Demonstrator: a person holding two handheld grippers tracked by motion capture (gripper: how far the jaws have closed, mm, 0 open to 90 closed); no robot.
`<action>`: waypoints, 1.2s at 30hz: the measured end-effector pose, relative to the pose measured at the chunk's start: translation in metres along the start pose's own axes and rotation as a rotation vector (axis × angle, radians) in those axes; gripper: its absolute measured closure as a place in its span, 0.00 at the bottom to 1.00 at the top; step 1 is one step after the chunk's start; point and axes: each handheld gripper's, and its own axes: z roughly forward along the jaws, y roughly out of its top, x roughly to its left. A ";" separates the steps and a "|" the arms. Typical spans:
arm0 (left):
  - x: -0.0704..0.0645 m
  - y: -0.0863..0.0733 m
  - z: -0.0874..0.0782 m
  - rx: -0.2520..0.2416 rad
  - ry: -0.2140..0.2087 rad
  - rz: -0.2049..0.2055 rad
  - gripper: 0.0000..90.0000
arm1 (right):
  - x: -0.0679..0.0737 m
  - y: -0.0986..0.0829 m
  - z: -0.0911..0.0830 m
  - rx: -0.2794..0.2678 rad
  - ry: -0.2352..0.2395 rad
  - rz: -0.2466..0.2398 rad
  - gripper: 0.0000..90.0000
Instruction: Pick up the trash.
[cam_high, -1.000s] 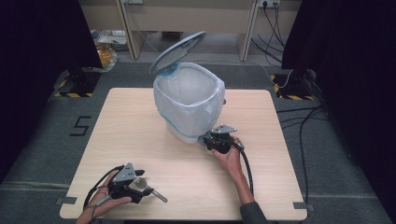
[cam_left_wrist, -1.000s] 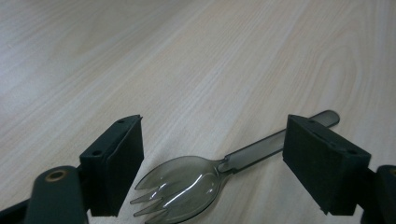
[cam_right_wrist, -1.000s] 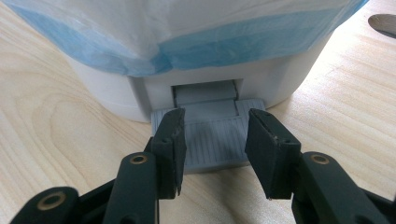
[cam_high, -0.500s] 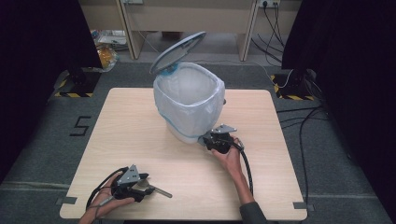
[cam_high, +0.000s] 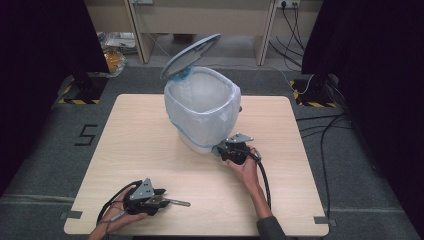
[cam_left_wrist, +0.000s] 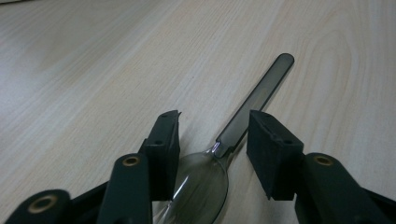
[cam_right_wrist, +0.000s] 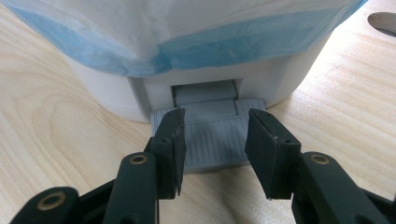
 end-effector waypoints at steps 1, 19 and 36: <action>0.000 0.000 0.001 -0.001 -0.009 -0.006 0.66 | 0.000 0.000 0.000 0.001 0.000 0.002 0.64; 0.007 -0.002 0.003 -0.046 -0.015 -0.087 0.89 | 0.000 0.000 0.000 -0.002 0.000 -0.003 0.64; 0.018 0.021 -0.019 -0.124 0.023 -0.150 0.89 | 0.000 0.000 0.000 -0.003 0.001 -0.003 0.64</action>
